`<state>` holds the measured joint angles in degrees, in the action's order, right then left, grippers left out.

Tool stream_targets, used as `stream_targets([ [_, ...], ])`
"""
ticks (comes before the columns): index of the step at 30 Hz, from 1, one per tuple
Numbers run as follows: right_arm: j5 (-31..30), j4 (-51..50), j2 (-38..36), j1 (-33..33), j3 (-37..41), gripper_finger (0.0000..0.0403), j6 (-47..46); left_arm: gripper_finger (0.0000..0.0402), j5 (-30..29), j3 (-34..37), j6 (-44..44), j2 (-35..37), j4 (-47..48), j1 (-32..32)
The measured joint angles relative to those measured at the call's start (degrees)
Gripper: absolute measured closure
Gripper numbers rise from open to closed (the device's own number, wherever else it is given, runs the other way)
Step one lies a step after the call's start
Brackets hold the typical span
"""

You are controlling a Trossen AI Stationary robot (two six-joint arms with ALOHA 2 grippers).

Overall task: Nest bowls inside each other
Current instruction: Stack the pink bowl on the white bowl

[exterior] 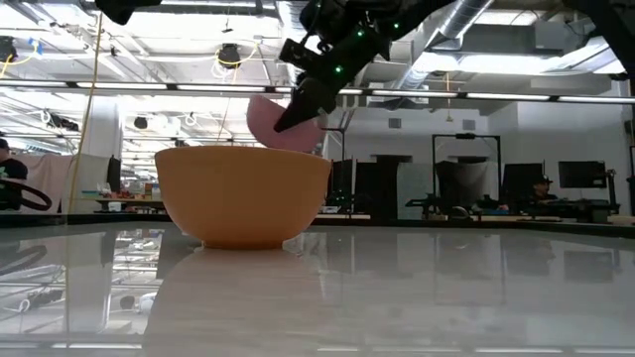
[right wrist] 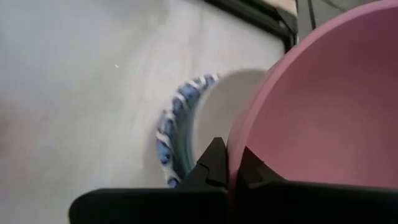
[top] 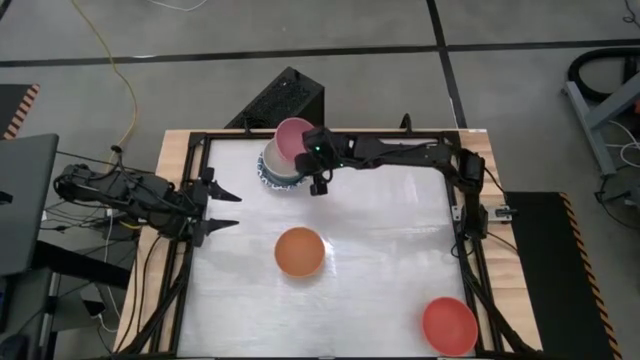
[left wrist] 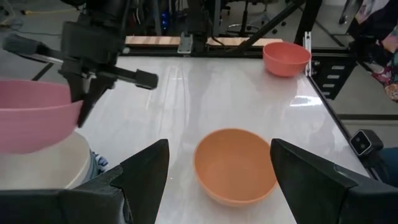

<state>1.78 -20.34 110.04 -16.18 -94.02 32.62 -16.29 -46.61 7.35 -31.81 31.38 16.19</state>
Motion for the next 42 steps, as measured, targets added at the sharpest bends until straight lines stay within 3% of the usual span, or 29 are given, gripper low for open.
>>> stream_targets([
  [12,7.2,1.6,0.0,-1.2,0.0,0.0396,2.4,0.0132,0.5,0.0,0.0,0.0,-5.5,0.0],
  [28,7.4,2.2,5.5,-2.3,-1.5,0.0393,1.9,0.0132,-1.0,0.0,3.2,-0.1,-6.0,0.0],
  [42,7.7,3.4,5.2,-2.2,-1.5,0.0270,-3.9,0.0132,-2.5,0.0,3.3,-0.1,-5.2,0.0],
])
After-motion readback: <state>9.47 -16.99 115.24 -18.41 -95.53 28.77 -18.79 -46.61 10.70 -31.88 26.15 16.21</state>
